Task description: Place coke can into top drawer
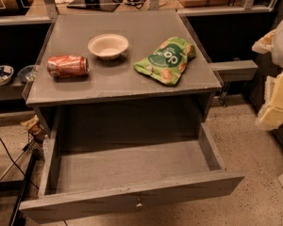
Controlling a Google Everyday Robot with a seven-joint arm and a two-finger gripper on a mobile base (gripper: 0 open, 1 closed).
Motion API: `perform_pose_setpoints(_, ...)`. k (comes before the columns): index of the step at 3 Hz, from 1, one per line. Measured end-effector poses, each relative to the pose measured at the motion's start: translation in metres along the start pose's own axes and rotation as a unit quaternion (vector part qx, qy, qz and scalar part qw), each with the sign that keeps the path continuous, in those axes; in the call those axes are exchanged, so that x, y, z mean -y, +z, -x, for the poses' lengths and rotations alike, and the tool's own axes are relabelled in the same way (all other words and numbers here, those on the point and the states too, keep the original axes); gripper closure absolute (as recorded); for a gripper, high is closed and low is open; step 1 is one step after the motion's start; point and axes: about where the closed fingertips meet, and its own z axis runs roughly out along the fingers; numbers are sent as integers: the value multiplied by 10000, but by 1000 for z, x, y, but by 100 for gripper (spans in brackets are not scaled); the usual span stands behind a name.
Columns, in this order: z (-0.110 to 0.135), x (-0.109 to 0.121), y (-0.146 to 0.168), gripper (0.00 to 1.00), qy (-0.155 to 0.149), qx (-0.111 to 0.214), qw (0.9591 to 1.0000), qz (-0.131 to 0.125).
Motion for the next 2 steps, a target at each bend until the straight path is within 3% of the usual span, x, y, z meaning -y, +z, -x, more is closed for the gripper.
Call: perform_pose_setpoints(2, 30, 6, -3, 0, -237, 263, 9993, -100)
